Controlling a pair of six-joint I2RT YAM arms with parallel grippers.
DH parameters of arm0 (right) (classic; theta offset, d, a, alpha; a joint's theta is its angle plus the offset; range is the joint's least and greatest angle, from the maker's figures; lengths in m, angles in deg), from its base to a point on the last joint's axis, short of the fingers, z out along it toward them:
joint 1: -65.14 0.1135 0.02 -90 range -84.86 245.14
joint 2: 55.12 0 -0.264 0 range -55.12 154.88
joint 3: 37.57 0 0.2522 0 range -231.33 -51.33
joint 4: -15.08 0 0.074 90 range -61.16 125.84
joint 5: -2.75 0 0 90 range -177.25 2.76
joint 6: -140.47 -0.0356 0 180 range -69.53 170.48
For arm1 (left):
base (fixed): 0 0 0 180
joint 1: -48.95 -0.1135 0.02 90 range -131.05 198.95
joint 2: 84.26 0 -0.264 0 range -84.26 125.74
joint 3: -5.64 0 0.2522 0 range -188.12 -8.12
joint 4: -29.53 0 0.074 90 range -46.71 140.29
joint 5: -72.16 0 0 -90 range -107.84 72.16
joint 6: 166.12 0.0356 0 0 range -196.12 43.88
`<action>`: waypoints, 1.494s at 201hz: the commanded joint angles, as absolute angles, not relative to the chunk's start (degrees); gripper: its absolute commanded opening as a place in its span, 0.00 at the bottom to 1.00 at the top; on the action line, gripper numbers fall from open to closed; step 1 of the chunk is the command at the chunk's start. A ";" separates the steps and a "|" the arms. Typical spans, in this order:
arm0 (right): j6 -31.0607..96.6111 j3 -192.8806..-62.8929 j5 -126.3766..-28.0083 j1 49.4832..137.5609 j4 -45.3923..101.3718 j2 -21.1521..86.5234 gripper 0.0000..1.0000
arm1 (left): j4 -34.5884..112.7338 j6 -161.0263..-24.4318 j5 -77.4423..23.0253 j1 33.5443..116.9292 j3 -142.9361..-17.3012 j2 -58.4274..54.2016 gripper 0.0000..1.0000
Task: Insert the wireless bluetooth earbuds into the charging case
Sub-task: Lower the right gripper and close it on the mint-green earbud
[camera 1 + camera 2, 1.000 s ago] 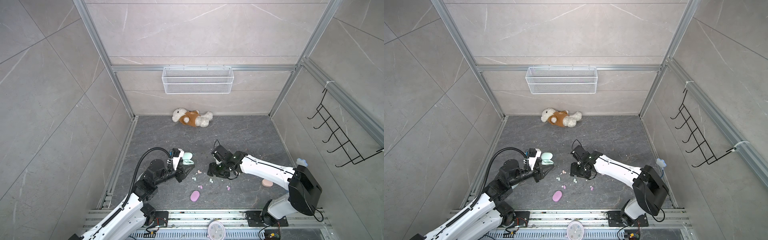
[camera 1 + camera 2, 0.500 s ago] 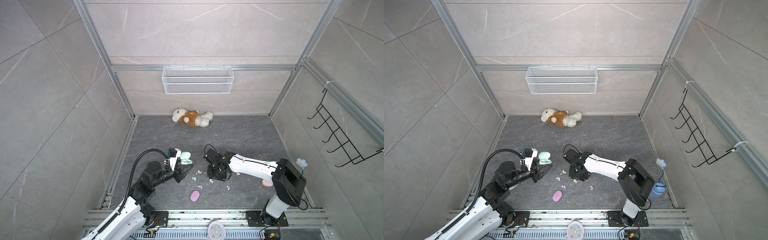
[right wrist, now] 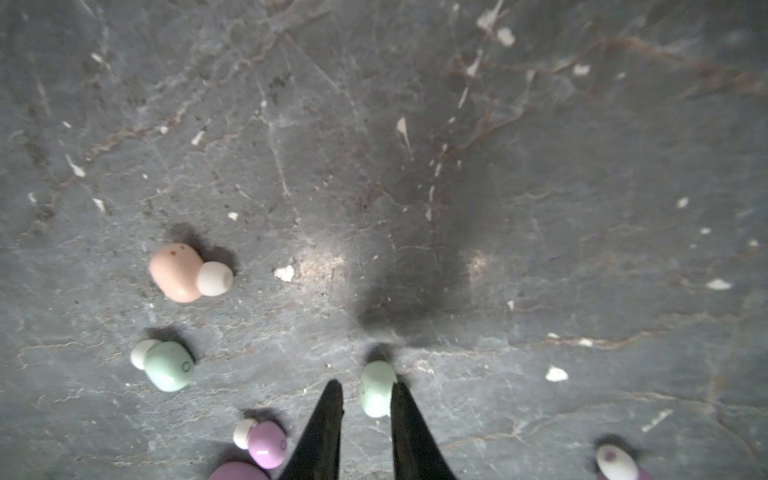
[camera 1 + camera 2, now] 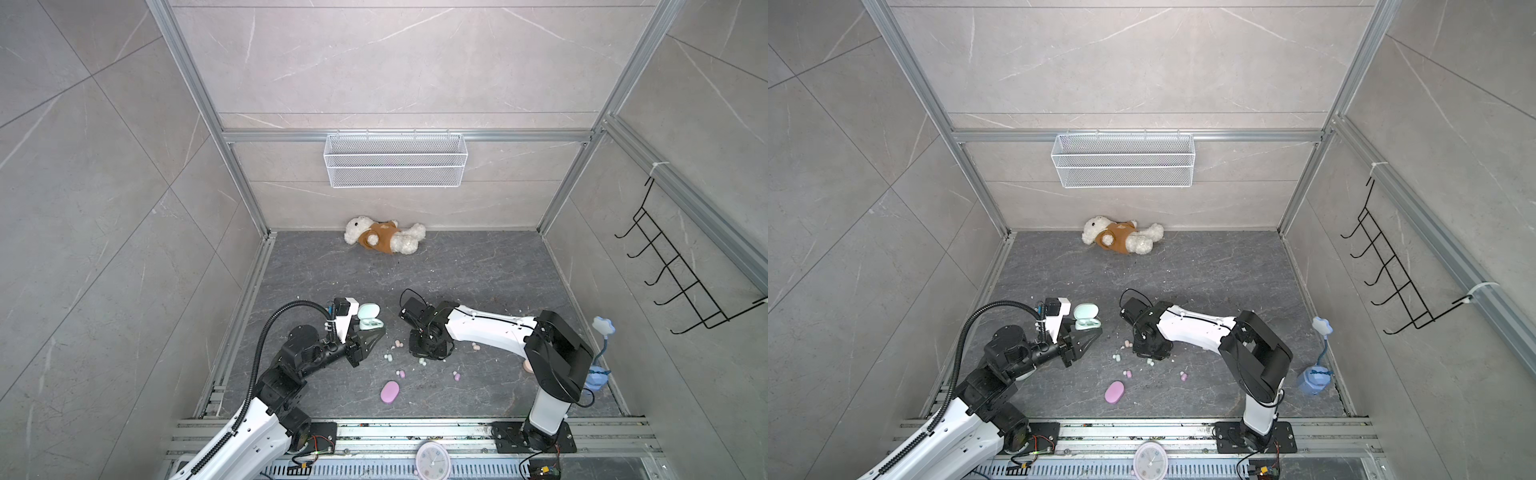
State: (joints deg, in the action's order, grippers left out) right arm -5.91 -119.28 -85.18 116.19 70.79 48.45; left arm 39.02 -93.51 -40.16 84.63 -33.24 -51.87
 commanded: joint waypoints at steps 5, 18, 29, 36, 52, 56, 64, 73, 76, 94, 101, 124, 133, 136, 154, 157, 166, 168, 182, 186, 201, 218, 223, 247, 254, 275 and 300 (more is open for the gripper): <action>-5.97 -120.40 -86.54 116.55 73.05 49.23 0.25 | 38.15 -94.47 -39.50 84.50 -33.20 -52.70 0.14; -5.89 -120.16 -86.50 116.48 72.93 49.38 0.25 | 38.18 -94.47 -39.44 84.54 -33.20 -52.70 0.14; -5.89 -119.98 -86.39 116.48 72.69 49.56 0.25 | 38.17 -94.44 -39.42 84.54 -33.19 -52.70 0.14; -5.79 -119.84 -86.25 116.49 72.45 49.65 0.25 | 38.24 -94.49 -39.41 84.59 -33.20 -52.70 0.14; -5.70 -119.85 -86.01 116.53 72.24 49.75 0.25 | 38.26 -94.44 -39.38 84.60 -33.21 -52.70 0.14; -5.69 -119.86 -86.06 116.50 72.17 49.79 0.25 | 38.28 -94.42 -39.40 84.55 -33.21 -52.79 0.14; -5.71 -119.85 -86.06 116.55 72.26 49.87 0.25 | 38.28 -94.56 -39.37 84.60 -33.10 -52.79 0.14; -5.54 -120.00 -86.04 116.48 72.48 49.91 0.25 | 38.28 -94.58 -39.39 84.57 -33.15 -52.88 0.14; -5.51 -120.10 -86.02 116.59 72.58 50.02 0.25 | 38.22 -94.58 -39.43 84.62 -33.13 -52.88 0.14; -5.42 -120.11 -86.04 116.54 72.63 50.30 0.25 | 38.19 -94.67 -39.42 84.63 -33.07 -52.97 0.14; -5.41 -120.13 -85.98 116.51 72.62 50.52 0.25 | 38.15 -94.67 -39.45 84.63 -33.10 -53.01 0.14; -5.34 -120.13 -85.45 116.55 72.35 51.10 0.25 | 38.35 -94.59 -39.42 84.63 -33.11 -53.23 0.14; -5.28 -120.18 -85.36 116.49 72.29 51.34 0.25 | 38.46 -94.61 -39.34 84.59 -33.12 -53.38 0.14; -5.25 -120.19 -85.24 116.55 72.26 51.39 0.25 | 38.46 -94.58 -39.31 84.63 -33.12 -53.40 0.14; -5.17 -120.16 -84.88 116.55 72.24 51.67 0.25 | 38.55 -94.69 -39.27 84.63 -33.03 -53.58 0.14; -5.14 -120.22 -84.83 116.55 72.18 51.75 0.25 | 38.50 -94.69 -39.25 84.67 -33.07 -53.58 0.14; -5.07 -120.15 -84.58 116.57 72.07 51.91 0.25 | 38.43 -94.67 -39.26 84.72 -32.95 -53.74 0.14; -5.07 -120.13 -84.58 116.51 72.04 52.02 0.25 | 38.41 -94.71 -39.21 84.72 -32.98 -53.75 0.14; -5.07 -120.19 -84.28 116.55 71.84 52.36 0.25 | 38.37 -94.67 -39.24 84.67 -32.98 -53.76 0.14; -5.07 -120.30 -84.19 116.48 71.82 52.47 0.25 | 38.37 -94.67 -39.21 84.72 -32.95 -53.75 0.14; -4.99 -120.41 -84.00 116.55 72.00 52.72 0.25 | 38.45 -94.58 -39.12 84.72 -33.03 -53.85 0.14; -4.95 -120.45 -83.91 116.57 72.44 52.81 0.26 | 38.63 -94.58 -38.98 84.80 -33.07 -54.11 0.14; -4.90 -120.41 -83.90 116.56 72.52 52.73 0.26 | 38.72 -94.59 -38.93 84.81 -33.07 -54.19 0.14; -4.90 -120.24 -83.91 116.56 72.78 52.62 0.27 | 38.77 -94.58 -38.92 84.89 -33.07 -54.20 0.14; -4.90 -120.21 -83.91 116.56 72.87 52.55 0.27 | 38.74 -94.60 -38.91 84.89 -33.03 -54.20 0.14; -4.61 -120.15 -83.84 116.65 73.18 52.81 0.27 | 38.89 -94.46 -38.89 84.89 -33.09 -54.20 0.14; -4.04 -120.16 -83.51 116.71 73.50 53.60 0.26 | 39.07 -94.32 -38.68 84.97 -33.10 -54.37 0.14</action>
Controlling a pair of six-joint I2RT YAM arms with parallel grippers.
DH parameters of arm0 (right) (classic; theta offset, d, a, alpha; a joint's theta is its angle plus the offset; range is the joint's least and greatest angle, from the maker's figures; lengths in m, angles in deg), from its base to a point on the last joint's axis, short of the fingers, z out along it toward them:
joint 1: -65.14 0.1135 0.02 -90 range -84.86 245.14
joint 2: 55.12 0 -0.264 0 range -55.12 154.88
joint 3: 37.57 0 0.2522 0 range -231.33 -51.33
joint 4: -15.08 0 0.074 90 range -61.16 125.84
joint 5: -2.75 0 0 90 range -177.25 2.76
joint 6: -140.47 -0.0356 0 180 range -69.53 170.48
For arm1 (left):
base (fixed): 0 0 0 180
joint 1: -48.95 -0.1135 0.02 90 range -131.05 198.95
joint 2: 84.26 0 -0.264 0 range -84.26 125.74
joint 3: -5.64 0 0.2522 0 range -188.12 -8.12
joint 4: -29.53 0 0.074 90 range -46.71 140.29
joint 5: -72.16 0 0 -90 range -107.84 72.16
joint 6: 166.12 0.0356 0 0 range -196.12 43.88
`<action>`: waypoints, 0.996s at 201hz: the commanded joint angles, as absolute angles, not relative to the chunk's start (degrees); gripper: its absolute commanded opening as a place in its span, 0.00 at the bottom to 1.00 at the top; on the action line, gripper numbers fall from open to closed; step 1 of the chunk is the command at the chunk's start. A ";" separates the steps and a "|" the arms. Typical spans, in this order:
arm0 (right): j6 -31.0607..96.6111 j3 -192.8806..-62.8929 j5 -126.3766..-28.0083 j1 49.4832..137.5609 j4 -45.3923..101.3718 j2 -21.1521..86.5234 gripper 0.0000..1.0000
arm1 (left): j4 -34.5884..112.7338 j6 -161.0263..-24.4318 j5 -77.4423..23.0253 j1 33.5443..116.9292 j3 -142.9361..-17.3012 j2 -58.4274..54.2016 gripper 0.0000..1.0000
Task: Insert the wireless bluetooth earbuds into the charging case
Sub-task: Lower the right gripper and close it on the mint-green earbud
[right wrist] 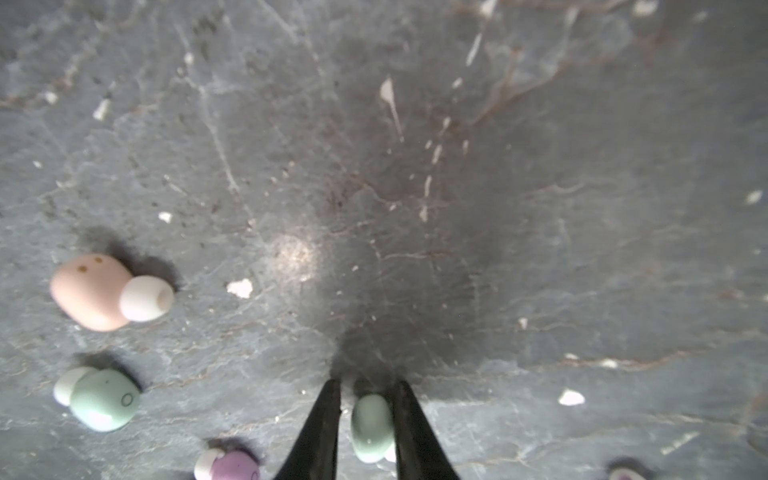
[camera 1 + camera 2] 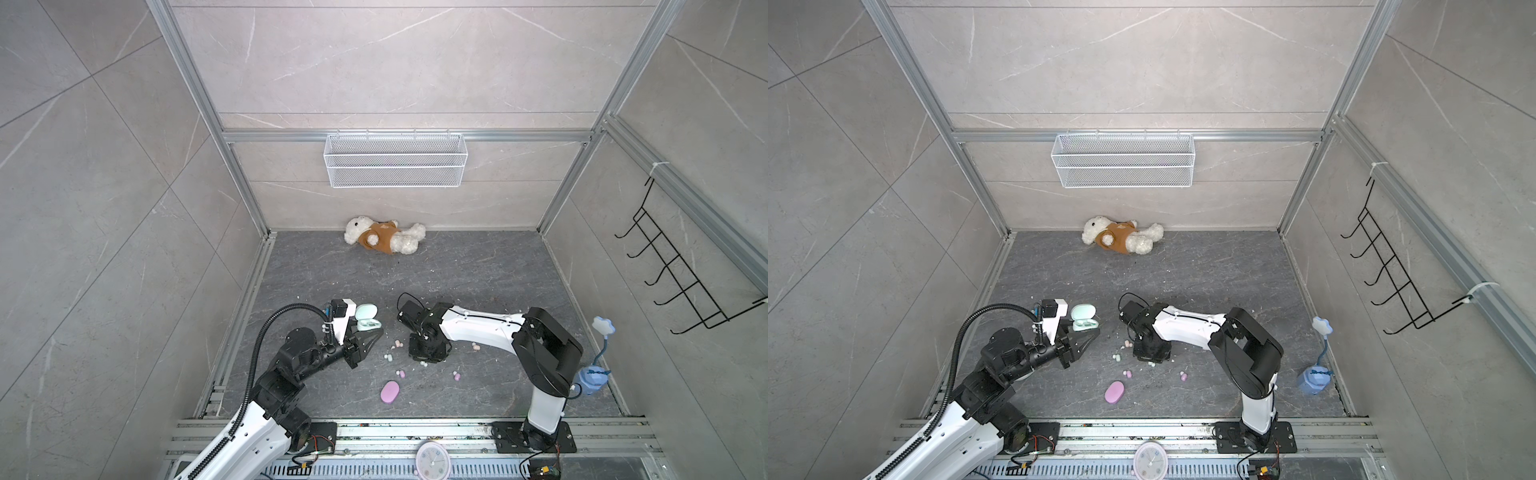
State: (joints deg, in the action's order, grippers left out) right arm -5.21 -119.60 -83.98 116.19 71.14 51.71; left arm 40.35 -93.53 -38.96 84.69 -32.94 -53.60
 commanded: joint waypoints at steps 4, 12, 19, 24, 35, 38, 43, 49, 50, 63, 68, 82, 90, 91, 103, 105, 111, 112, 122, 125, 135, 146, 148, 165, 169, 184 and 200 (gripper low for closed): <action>-4.06 -120.19 -83.47 116.73 73.49 53.67 0.26 | 39.09 -94.24 -38.70 84.98 -33.09 -54.43 0.15; -3.93 -120.10 -83.38 116.73 73.57 53.86 0.24 | 39.17 -94.30 -38.65 84.98 -33.13 -54.50 0.14; -3.80 -120.15 -83.43 116.73 73.58 53.95 0.23 | 39.24 -94.23 -38.58 85.02 -33.15 -54.55 0.14; -3.75 -120.04 -83.47 116.73 73.58 54.04 0.22 | 39.27 -94.25 -38.65 85.05 -33.09 -54.55 0.15; -3.67 -119.88 -83.54 116.73 73.58 54.10 0.20 | 39.34 -94.23 -38.60 85.10 -33.13 -54.46 0.15; -3.67 -119.83 -83.55 116.74 73.58 54.12 0.20 | 39.34 -94.23 -38.58 85.11 -33.23 -54.46 0.15; -3.67 -119.67 -83.55 116.73 73.45 54.05 0.19 | 39.33 -94.18 -38.57 85.16 -33.18 -54.38 0.14; -3.67 -119.57 -83.56 116.74 73.33 53.98 0.19 | 39.42 -94.19 -38.55 85.11 -33.19 -54.30 0.15; -3.67 -119.57 -83.56 116.74 73.33 53.98 0.19 | 39.42 -94.17 -38.56 85.14 -33.18 -54.25 0.15; -3.80 -119.12 -83.55 116.73 72.82 53.55 0.18 | 39.61 -94.05 -38.63 85.25 -33.26 -54.02 0.15; -3.75 -118.94 -83.60 116.73 72.57 53.29 0.18 | 39.60 -94.11 -38.59 85.25 -33.31 -53.94 0.15; -3.71 -118.66 -83.95 116.74 72.40 52.35 0.18 | 39.48 -93.97 -38.60 85.22 -33.33 -53.55 0.15; -3.58 -118.58 -84.28 116.73 72.24 51.50 0.18 | 39.15 -93.99 -38.79 85.22 -33.30 -53.20 0.15; -3.58 -118.53 -84.27 116.73 72.25 51.41 0.18 | 39.11 -93.98 -38.86 85.23 -33.28 -53.13 0.15; -3.56 -118.25 -84.69 116.73 71.77 49.61 0.18 | 38.36 -94.11 -39.44 85.22 -33.32 -52.24 0.15; -3.51 -118.29 -84.69 116.73 71.67 49.29 0.18 | 38.26 -94.06 -39.49 85.24 -33.27 -52.08 0.15; -3.41 -118.17 -84.97 116.65 71.56 48.41 0.18 | 37.82 -94.19 -39.85 85.22 -33.31 -51.53 0.15; -3.40 -118.14 -85.07 116.65 71.56 48.02 0.18 | 37.79 -94.21 -39.92 85.23 -33.28 -51.46 0.15; -3.15 -117.93 -85.52 116.56 71.17 46.04 0.18 | 36.23 -94.37 -40.49 85.20 -32.99 -50.67 0.15; -3.14 -117.81 -85.61 116.56 70.84 45.27 0.18 | 35.64 -94.43 -40.77 85.20 -32.80 -50.49 0.15; -3.30 -116.85 -85.67 116.44 69.54 42.61 0.18 | 33.71 -94.58 -41.40 85.23 -32.35 -49.80 0.15; -3.16 -115.95 -85.17 116.00 68.18 39.70 0.18 | 31.29 -94.58 -41.90 85.24 -31.81 -48.82 0.15; -3.08 -115.85 -85.14 115.95 68.08 39.12 0.18 | 30.73 -94.60 -42.00 85.24 -31.66 -48.59 0.15; -2.16 -115.57 -84.75 115.52 67.69 34.94 0.19 | 26.05 -94.91 -43.24 85.20 -31.32 -45.93 0.15; -1.78 -115.63 -84.48 115.34 67.76 33.69 0.19 | 24.95 -95.02 -43.72 85.24 -31.38 -45.07 0.15; -0.12 -116.00 -82.65 114.44 67.76 29.86 0.19 | 21.39 -94.38 -45.90 85.25 -32.26 -41.62 0.15; 1.49 -116.30 -79.76 112.91 67.39 25.97 0.19 | 18.87 -93.05 -48.43 85.23 -34.33 -37.49 0.15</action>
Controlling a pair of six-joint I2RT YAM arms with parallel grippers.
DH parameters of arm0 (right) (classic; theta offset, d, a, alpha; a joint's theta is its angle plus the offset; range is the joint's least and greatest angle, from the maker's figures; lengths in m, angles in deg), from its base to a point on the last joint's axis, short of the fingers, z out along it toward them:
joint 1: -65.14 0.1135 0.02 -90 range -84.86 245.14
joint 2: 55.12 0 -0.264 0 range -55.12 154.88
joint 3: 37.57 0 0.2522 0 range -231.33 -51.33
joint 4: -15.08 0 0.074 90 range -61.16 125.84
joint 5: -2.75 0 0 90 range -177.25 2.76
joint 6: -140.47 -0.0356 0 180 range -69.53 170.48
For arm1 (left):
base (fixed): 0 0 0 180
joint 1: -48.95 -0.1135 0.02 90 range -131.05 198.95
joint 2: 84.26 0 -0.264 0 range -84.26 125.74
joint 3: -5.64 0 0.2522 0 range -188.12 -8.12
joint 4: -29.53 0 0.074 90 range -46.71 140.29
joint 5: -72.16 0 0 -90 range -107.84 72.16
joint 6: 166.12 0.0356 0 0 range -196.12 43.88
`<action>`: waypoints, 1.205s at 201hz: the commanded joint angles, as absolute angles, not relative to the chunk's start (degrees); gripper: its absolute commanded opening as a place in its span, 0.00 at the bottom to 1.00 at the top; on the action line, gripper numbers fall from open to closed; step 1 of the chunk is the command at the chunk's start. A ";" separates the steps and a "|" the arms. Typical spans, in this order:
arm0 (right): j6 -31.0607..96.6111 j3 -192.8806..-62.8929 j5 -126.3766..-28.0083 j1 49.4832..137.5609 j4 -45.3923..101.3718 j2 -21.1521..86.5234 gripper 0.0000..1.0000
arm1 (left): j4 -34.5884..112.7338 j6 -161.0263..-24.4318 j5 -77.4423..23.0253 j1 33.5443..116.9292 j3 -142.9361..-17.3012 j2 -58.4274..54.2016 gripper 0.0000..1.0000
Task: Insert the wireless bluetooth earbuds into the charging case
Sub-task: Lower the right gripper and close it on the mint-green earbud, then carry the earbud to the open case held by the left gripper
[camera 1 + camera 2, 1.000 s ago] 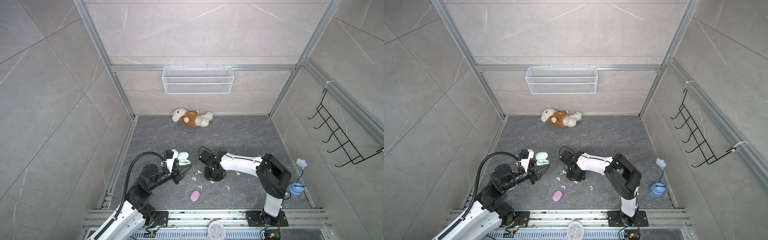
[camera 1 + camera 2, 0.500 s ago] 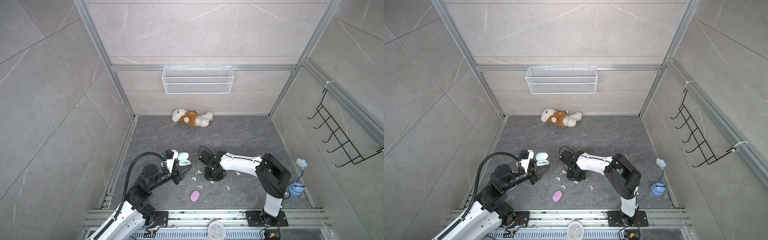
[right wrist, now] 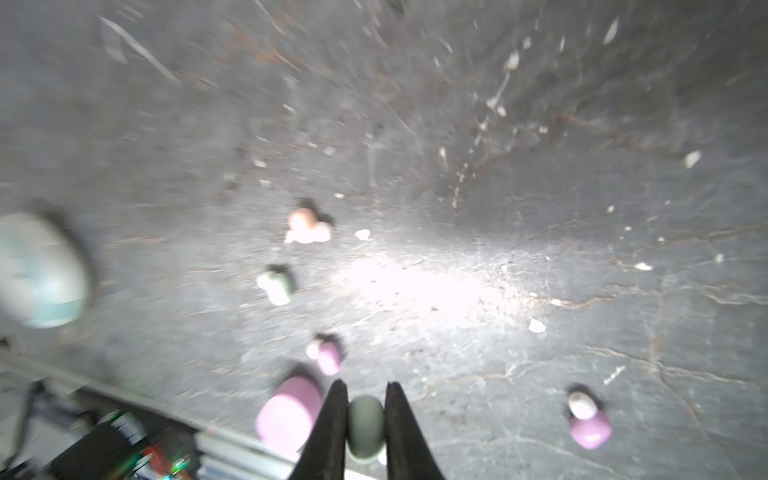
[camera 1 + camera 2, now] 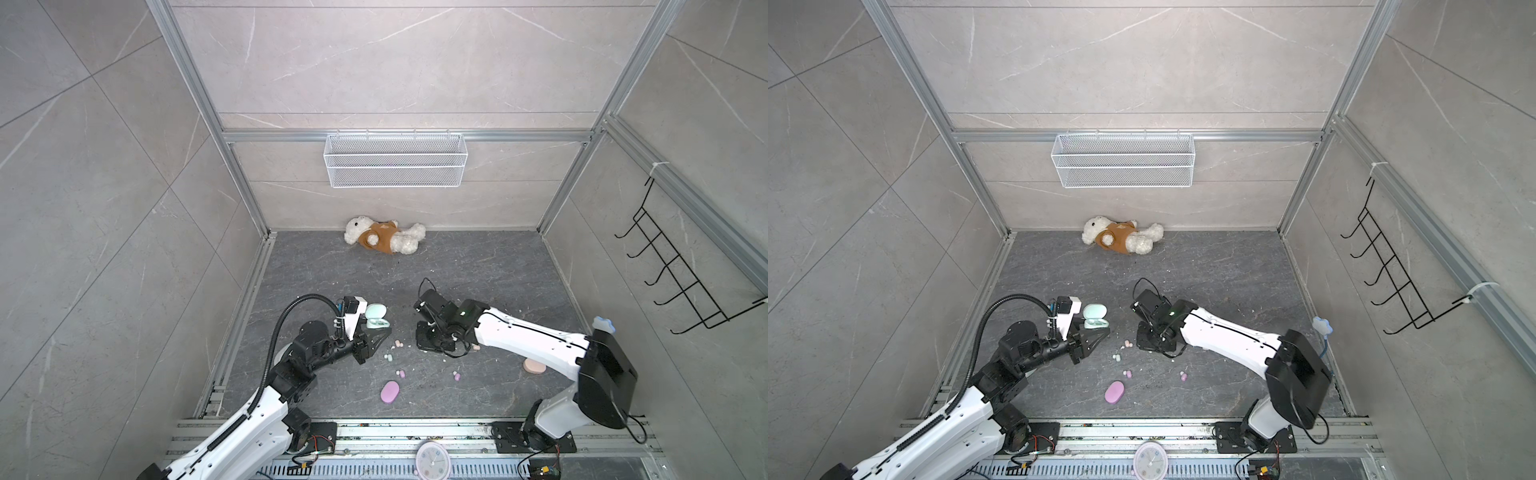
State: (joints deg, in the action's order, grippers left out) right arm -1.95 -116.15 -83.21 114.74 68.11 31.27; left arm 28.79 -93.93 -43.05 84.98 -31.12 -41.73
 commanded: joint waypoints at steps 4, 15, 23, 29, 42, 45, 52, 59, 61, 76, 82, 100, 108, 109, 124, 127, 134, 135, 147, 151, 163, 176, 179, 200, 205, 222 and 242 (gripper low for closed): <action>1.98 -116.35 -78.86 112.44 67.20 24.85 0.19 | 18.50 -92.62 -49.04 85.25 -35.00 -36.51 0.15; 3.21 -116.77 -76.84 110.96 67.13 21.74 0.19 | 16.73 -91.80 -51.05 85.24 -36.62 -33.78 0.15; 4.37 -117.53 -75.50 109.77 67.49 19.30 0.19 | 15.34 -91.65 -52.41 85.23 -37.86 -31.82 0.15; 5.08 -118.17 -74.83 109.20 67.92 18.05 0.19 | 14.06 -91.63 -53.49 85.25 -38.61 -30.50 0.15; 7.19 -120.26 -73.37 107.95 69.49 15.57 0.19 | 11.00 -91.89 -56.10 85.22 -40.25 -27.59 0.15; 7.72 -120.89 -73.05 107.65 70.00 15.07 0.19 | 10.27 -92.01 -56.63 85.19 -40.58 -26.96 0.15; 8.92 -122.32 -72.34 107.00 71.14 14.19 0.19 | 8.59 -92.10 -57.93 85.24 -41.36 -25.51 0.15; 9.93 -123.79 -71.64 106.41 72.36 13.31 0.19 | 6.97 -92.18 -59.13 85.22 -42.09 -24.17 0.16; 10.15 -124.18 -71.48 106.20 72.68 13.03 0.19 | 6.61 -92.20 -59.38 85.24 -42.30 -23.77 0.16; 11.99 -127.15 -69.59 104.77 74.15 11.68 0.19 | 3.78 -92.71 -61.47 85.33 -43.84 -20.99 0.16; 12.54 -128.26 -68.80 104.32 74.51 11.31 0.19 | 3.15 -92.65 -62.17 85.28 -44.66 -19.96 0.16; 13.81 -131.86 -66.37 103.23 75.18 10.70 0.19 | 0.76 -92.24 -64.00 85.85 -46.92 -16.94 0.16; 14.29 -133.21 -65.63 102.86 75.48 10.60 0.19 | 0.10 -92.05 -64.76 86.07 -48.04 -15.70 0.16; 14.40 -133.59 -65.32 102.78 75.50 10.58 0.19 | 0.03 -92.04 -64.77 86.14 -48.16 -15.52 0.16; 15.13 -135.85 -63.17 102.58 75.14 10.63 0.19 | -1.29 -91.45 -66.60 86.83 -50.37 -13.32 0.16; 15.14 -136.22 -62.76 102.52 74.94 10.67 0.19 | -1.55 -91.42 -66.80 86.97 -50.77 -12.89 0.16; 15.37 -136.81 -61.54 102.49 74.40 10.77 0.19 | -1.99 -91.18 -67.36 87.46 -51.73 -11.97 0.16; 15.43 -136.83 -61.34 102.45 74.34 10.74 0.19 | -2.11 -91.17 -67.51 87.54 -51.85 -11.86 0.16; 15.90 -137.61 -58.81 102.43 73.28 11.06 0.19 | -3.00 -90.78 -68.94 88.26 -53.88 -10.08 0.16; 16.06 -137.86 -58.35 102.49 73.09 11.19 0.19 | -3.07 -90.58 -69.25 88.57 -54.52 -9.57 0.16; 16.58 -138.80 -57.40 102.43 73.09 11.46 0.19 | -3.81 -90.34 -70.12 89.14 -56.30 -7.88 0.16; 17.03 -139.54 -57.19 102.48 73.51 11.55 0.19 | -5.50 -90.35 -70.80 89.77 -57.49 -6.51 0.16; 17.12 -139.76 -57.19 102.45 73.67 11.61 0.19 | -5.82 -90.36 -70.89 89.99 -57.71 -6.22 0.16; 17.60 -140.91 -57.44 102.47 74.68 11.60 0.19 | -7.64 -90.88 -71.79 90.81 -59.16 -4.86 0.16; 17.87 -141.19 -57.53 102.50 74.94 11.56 0.19 | -8.33 -91.14 -71.87 90.94 -59.23 -4.60 0.16; 18.44 -141.37 -58.06 102.49 75.83 11.41 0.19 | -10.68 -92.42 -71.96 91.29 -59.24 -4.02 0.16; 18.95 -140.73 -58.69 102.47 76.78 11.30 0.19 | -11.81 -93.49 -72.03 91.45 -59.44 -3.84 0.16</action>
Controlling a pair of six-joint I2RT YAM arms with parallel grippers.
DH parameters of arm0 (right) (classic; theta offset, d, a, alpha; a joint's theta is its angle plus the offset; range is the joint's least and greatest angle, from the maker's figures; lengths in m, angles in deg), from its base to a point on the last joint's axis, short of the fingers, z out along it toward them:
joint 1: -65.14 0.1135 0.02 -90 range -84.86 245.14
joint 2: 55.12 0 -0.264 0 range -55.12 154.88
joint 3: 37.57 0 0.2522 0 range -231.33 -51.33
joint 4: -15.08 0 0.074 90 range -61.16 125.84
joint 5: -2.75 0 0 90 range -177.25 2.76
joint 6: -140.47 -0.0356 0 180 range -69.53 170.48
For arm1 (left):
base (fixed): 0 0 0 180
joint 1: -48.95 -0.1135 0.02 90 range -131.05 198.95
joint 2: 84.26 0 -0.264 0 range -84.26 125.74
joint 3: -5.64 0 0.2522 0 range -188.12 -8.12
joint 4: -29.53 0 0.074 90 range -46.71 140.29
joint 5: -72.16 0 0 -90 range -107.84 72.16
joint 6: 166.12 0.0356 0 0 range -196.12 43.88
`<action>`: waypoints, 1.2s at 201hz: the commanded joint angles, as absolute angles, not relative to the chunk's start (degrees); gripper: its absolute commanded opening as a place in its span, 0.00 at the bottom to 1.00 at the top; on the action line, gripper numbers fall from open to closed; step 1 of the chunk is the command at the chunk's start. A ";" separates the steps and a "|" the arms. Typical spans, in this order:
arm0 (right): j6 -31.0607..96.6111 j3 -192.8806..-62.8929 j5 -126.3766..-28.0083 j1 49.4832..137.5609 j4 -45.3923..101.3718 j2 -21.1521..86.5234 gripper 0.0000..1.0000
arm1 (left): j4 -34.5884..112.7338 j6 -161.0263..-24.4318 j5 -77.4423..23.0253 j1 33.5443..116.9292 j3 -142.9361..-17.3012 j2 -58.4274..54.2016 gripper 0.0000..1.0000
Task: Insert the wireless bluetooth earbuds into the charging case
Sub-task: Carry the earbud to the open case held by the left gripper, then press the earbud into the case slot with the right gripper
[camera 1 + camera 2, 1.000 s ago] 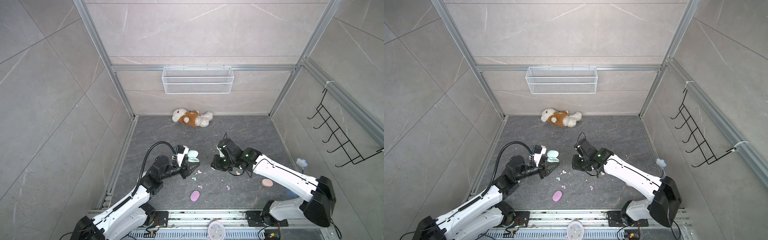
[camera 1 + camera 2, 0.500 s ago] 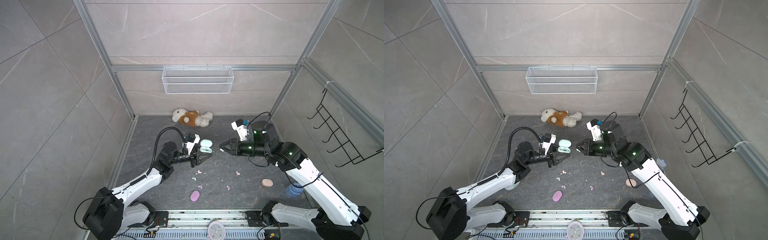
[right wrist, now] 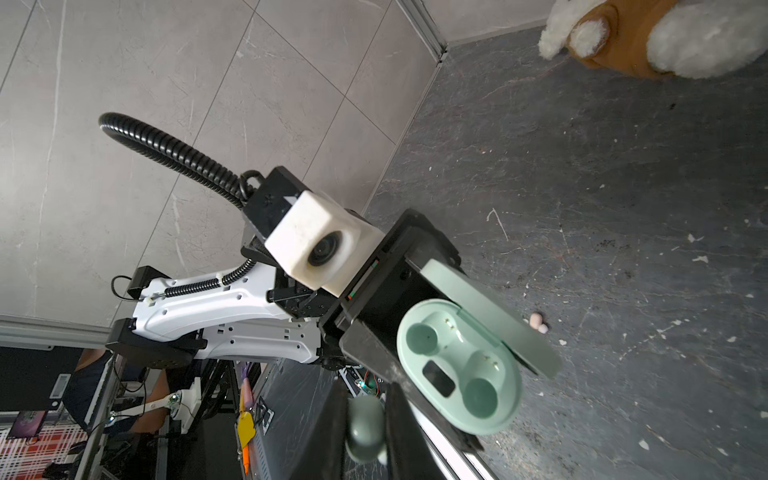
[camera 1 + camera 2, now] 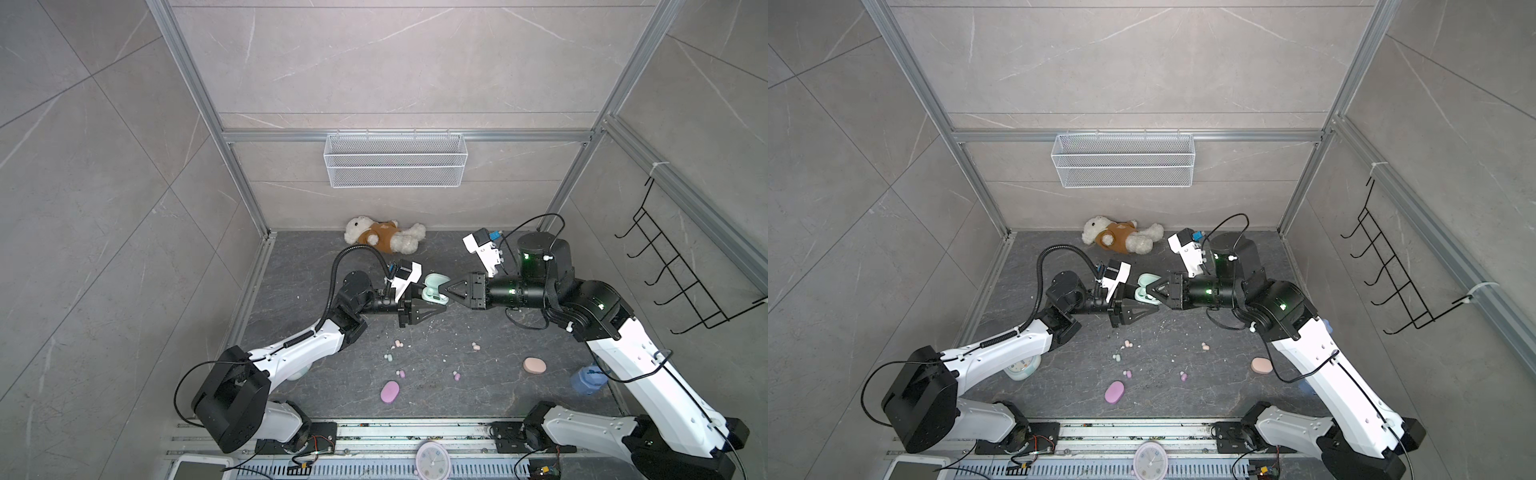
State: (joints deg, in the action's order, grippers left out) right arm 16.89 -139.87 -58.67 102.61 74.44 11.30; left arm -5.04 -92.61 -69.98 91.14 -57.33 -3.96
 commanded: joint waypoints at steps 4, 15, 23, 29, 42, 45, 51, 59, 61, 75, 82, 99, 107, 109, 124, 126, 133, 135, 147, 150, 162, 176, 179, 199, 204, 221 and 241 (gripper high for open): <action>19.17 -140.57 -59.00 102.45 77.03 11.22 0.19 | -11.85 -93.55 -72.04 91.55 -59.39 -3.84 0.16; 19.49 -140.02 -59.74 102.45 77.49 11.01 0.19 | -11.84 -93.79 -72.04 91.57 -59.42 -4.00 0.16; 19.67 -139.55 -60.12 102.45 77.38 10.85 0.19 | -11.81 -93.81 -72.02 91.62 -59.30 -4.20 0.16; 19.73 -139.33 -60.55 102.46 77.36 10.75 0.19 | -11.73 -93.87 -72.06 91.68 -59.23 -4.40 0.16; 19.74 -138.92 -61.01 102.49 77.13 10.62 0.19 | -11.26 -93.83 -72.05 91.88 -59.12 -4.86 0.16; 19.66 -138.79 -61.05 102.48 76.99 10.48 0.19 | -11.04 -93.72 -72.04 91.91 -59.13 -5.01 0.16; 19.42 -138.42 -61.09 102.49 76.56 10.40 0.19 | -10.58 -93.60 -72.08 91.98 -59.10 -5.27 0.16; 19.23 -138.14 -60.90 102.47 76.03 10.28 0.19 | -10.14 -93.29 -72.11 92.05 -59.17 -5.56 0.16; 19.13 -138.03 -60.84 102.47 75.93 10.28 0.19 | -9.97 -93.22 -72.12 92.13 -59.11 -5.65 0.16; 18.99 -137.58 -61.00 102.48 75.60 10.14 0.19 | -9.15 -92.77 -72.20 92.22 -58.86 -6.18 0.16; 19.11 -137.54 -61.37 102.44 75.84 10.15 0.19 | -9.03 -92.60 -72.25 92.27 -58.77 -6.32 0.16; 19.17 -137.22 -61.77 102.48 75.97 10.07 0.19 | -8.78 -92.56 -72.26 92.35 -58.51 -6.86 0.16; 19.08 -137.10 -61.78 102.43 75.95 10.06 0.19 | -8.79 -92.57 -72.33 92.42 -58.46 -6.97 0.16; 19.07 -137.09 -61.76 102.46 75.95 10.13 0.19 | -8.82 -92.56 -72.33 92.44 -58.47 -7.04 0.16; 19.03 -137.07 -62.21 102.45 75.95 9.97 0.19 | -8.83 -92.59 -72.30 92.58 -58.35 -7.26 0.16; 19.04 -137.08 -62.31 102.48 75.88 9.96 0.19 | -8.83 -92.57 -72.32 92.62 -58.38 -7.31 0.16; 18.97 -137.06 -62.58 102.45 75.86 9.99 0.19 | -8.81 -92.52 -72.26 92.68 -58.27 -7.42 0.16; 18.96 -137.14 -62.62 102.39 75.86 10.01 0.19 | -8.82 -92.48 -72.31 92.73 -58.27 -7.43 0.16; 18.89 -137.18 -62.65 102.39 75.64 9.96 0.19 | -8.74 -92.47 -72.25 92.89 -58.11 -7.60 0.16; 18.90 -137.14 -62.62 102.45 75.60 10.07 0.19 | -8.74 -92.43 -72.26 92.89 -58.05 -7.61 0.16; 18.62 -137.04 -62.26 102.42 75.37 10.18 0.19 | -8.65 -92.28 -72.24 92.97 -58.04 -7.78 0.16; 18.48 -136.76 -61.78 102.49 75.00 10.27 0.19 | -8.41 -92.14 -72.20 92.93 -57.81 -8.03 0.16; 18.42 -136.70 -61.70 102.49 75.01 10.27 0.19 | -8.47 -92.08 -72.20 92.96 -57.79 -8.04 0.16; 18.28 -136.47 -61.15 102.47 75.07 10.36 0.20 | -8.12 -91.73 -71.93 93.06 -57.57 -8.42 0.16; 18.35 -136.49 -61.06 102.48 75.15 10.34 0.20 | -8.00 -91.72 -71.84 93.07 -57.58 -8.45 0.16; 18.35 -136.55 -61.04 102.47 75.59 10.26 0.24 | -7.95 -91.51 -71.71 93.00 -57.42 -8.68 0.16; 18.39 -136.71 -61.32 102.44 75.77 10.26 0.28 | -7.94 -91.44 -71.55 93.06 -57.42 -8.81 0.16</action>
State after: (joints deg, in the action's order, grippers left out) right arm 18.14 -137.09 -61.22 102.61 75.38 10.97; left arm -5.02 -93.25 -70.74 92.74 -57.07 -6.22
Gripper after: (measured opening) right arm 0.260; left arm 0.415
